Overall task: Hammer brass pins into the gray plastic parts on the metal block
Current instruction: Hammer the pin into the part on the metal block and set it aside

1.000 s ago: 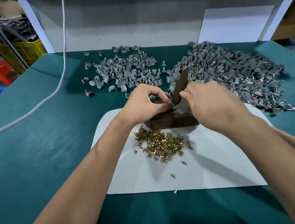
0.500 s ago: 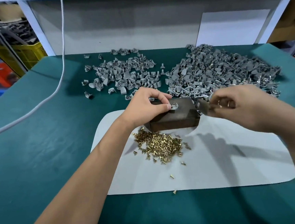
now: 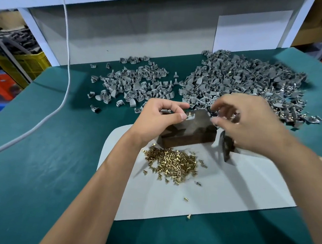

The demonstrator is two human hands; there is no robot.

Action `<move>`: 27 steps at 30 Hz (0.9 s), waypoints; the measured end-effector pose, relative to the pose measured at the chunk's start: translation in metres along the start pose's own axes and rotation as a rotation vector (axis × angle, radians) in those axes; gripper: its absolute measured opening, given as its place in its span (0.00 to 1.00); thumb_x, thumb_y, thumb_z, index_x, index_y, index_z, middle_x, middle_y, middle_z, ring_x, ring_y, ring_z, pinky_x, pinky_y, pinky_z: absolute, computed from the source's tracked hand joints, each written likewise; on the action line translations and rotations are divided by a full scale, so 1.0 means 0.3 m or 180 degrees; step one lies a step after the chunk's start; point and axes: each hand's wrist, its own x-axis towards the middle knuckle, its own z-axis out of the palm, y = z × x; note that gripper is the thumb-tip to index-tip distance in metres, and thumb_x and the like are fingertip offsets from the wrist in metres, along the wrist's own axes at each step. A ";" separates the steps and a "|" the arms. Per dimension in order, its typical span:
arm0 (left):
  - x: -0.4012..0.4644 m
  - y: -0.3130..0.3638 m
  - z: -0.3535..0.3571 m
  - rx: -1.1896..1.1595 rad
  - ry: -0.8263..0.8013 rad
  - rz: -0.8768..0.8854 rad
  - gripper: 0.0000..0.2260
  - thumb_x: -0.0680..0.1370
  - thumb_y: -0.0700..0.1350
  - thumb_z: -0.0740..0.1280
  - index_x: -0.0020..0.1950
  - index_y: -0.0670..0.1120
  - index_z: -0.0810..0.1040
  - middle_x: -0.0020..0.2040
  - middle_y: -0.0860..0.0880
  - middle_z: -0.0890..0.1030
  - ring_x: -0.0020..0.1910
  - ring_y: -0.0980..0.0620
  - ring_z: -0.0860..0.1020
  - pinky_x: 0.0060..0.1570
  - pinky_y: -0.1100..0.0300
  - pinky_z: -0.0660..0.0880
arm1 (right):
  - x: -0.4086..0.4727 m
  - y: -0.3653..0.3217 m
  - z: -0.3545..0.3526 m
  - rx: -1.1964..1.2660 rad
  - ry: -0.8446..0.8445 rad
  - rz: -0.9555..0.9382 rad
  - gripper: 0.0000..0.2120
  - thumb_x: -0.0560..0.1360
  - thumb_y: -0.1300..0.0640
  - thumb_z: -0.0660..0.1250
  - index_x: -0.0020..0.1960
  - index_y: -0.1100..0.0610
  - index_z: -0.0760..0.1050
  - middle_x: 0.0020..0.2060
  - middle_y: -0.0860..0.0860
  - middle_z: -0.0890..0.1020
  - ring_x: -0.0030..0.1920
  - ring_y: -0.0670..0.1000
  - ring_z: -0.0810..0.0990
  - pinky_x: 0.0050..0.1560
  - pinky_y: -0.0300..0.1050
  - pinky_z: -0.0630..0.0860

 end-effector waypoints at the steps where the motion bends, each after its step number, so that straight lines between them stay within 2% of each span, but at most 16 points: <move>1: 0.000 0.000 -0.001 -0.0024 0.0002 0.0009 0.08 0.76 0.36 0.73 0.39 0.45 0.84 0.58 0.53 0.86 0.60 0.55 0.82 0.67 0.44 0.74 | 0.009 -0.019 0.029 0.0080 -0.0047 -0.0149 0.11 0.74 0.51 0.75 0.56 0.45 0.80 0.44 0.39 0.81 0.46 0.40 0.78 0.47 0.41 0.76; 4: 0.005 -0.009 -0.004 -0.0063 -0.0016 0.0062 0.07 0.76 0.36 0.73 0.39 0.45 0.84 0.59 0.51 0.86 0.58 0.51 0.83 0.66 0.41 0.76 | 0.023 -0.052 0.094 0.0175 -0.0134 -0.0502 0.14 0.75 0.50 0.75 0.60 0.48 0.80 0.50 0.44 0.81 0.53 0.47 0.77 0.57 0.49 0.76; 8: 0.017 -0.027 -0.012 -0.0057 0.0136 0.0195 0.05 0.76 0.42 0.73 0.40 0.45 0.85 0.58 0.51 0.86 0.60 0.51 0.83 0.63 0.43 0.78 | 0.028 -0.035 0.122 0.0169 0.0302 -0.0676 0.09 0.77 0.50 0.73 0.54 0.54 0.83 0.46 0.47 0.82 0.48 0.50 0.78 0.53 0.53 0.77; 10: 0.034 -0.045 -0.029 0.0010 0.0637 0.0181 0.06 0.77 0.42 0.72 0.41 0.45 0.85 0.53 0.53 0.87 0.55 0.55 0.84 0.59 0.49 0.80 | 0.025 -0.009 0.129 0.0049 0.0631 -0.0394 0.12 0.76 0.47 0.73 0.52 0.54 0.84 0.44 0.49 0.84 0.45 0.50 0.80 0.50 0.50 0.79; 13: 0.057 -0.095 -0.078 0.0774 0.1427 0.0149 0.06 0.77 0.40 0.73 0.42 0.49 0.85 0.43 0.55 0.86 0.43 0.59 0.82 0.51 0.59 0.80 | 0.036 0.044 0.126 -0.0098 0.1092 0.0342 0.13 0.75 0.48 0.75 0.56 0.52 0.84 0.42 0.49 0.85 0.41 0.49 0.79 0.51 0.48 0.81; 16: 0.057 -0.131 -0.118 0.1349 0.1327 0.0097 0.05 0.76 0.40 0.75 0.45 0.50 0.85 0.43 0.58 0.84 0.44 0.59 0.82 0.51 0.59 0.81 | 0.038 0.061 0.124 0.0047 0.1286 0.0623 0.18 0.75 0.56 0.76 0.63 0.54 0.80 0.43 0.48 0.83 0.41 0.49 0.80 0.52 0.50 0.81; 18: 0.055 -0.143 -0.123 0.1606 0.1077 0.0076 0.07 0.75 0.38 0.75 0.46 0.50 0.85 0.44 0.58 0.84 0.45 0.60 0.82 0.52 0.58 0.82 | 0.023 0.033 0.120 0.0263 0.1214 0.0341 0.15 0.75 0.58 0.76 0.61 0.55 0.80 0.43 0.48 0.83 0.40 0.45 0.80 0.47 0.38 0.80; 19: 0.055 -0.147 -0.123 0.1725 0.0977 0.0055 0.08 0.74 0.36 0.74 0.46 0.49 0.86 0.45 0.56 0.85 0.45 0.58 0.82 0.53 0.56 0.82 | 0.010 0.007 0.117 0.0377 0.1045 0.0049 0.13 0.74 0.58 0.76 0.58 0.55 0.82 0.42 0.47 0.83 0.39 0.40 0.79 0.44 0.31 0.78; 20: 0.056 -0.150 -0.122 0.1825 0.0892 0.0044 0.09 0.72 0.35 0.74 0.46 0.48 0.86 0.45 0.54 0.85 0.46 0.56 0.83 0.53 0.55 0.82 | -0.004 -0.022 0.114 0.0474 0.0755 -0.0327 0.09 0.74 0.57 0.77 0.53 0.55 0.83 0.41 0.45 0.83 0.39 0.38 0.79 0.42 0.30 0.77; 22: 0.053 -0.157 -0.123 0.1979 0.0790 0.0067 0.10 0.71 0.34 0.73 0.47 0.47 0.87 0.46 0.52 0.86 0.47 0.53 0.83 0.54 0.53 0.82 | -0.038 -0.087 0.116 0.0810 -0.0196 -0.1030 0.04 0.73 0.56 0.78 0.45 0.53 0.84 0.37 0.41 0.83 0.37 0.41 0.81 0.40 0.34 0.78; 24: 0.046 -0.161 -0.133 0.2083 0.0806 0.0130 0.09 0.71 0.35 0.74 0.47 0.47 0.87 0.46 0.52 0.86 0.46 0.53 0.83 0.52 0.56 0.81 | -0.069 -0.141 0.122 0.1198 -0.1429 -0.1179 0.04 0.72 0.54 0.79 0.43 0.51 0.85 0.34 0.42 0.84 0.37 0.45 0.83 0.39 0.40 0.78; 27: 0.037 -0.159 -0.155 0.2074 0.0804 0.0161 0.07 0.71 0.38 0.77 0.46 0.48 0.86 0.42 0.54 0.85 0.39 0.62 0.80 0.42 0.65 0.78 | -0.097 -0.170 0.134 0.1262 -0.2775 -0.1138 0.07 0.70 0.52 0.81 0.44 0.50 0.85 0.32 0.44 0.82 0.33 0.43 0.79 0.35 0.36 0.73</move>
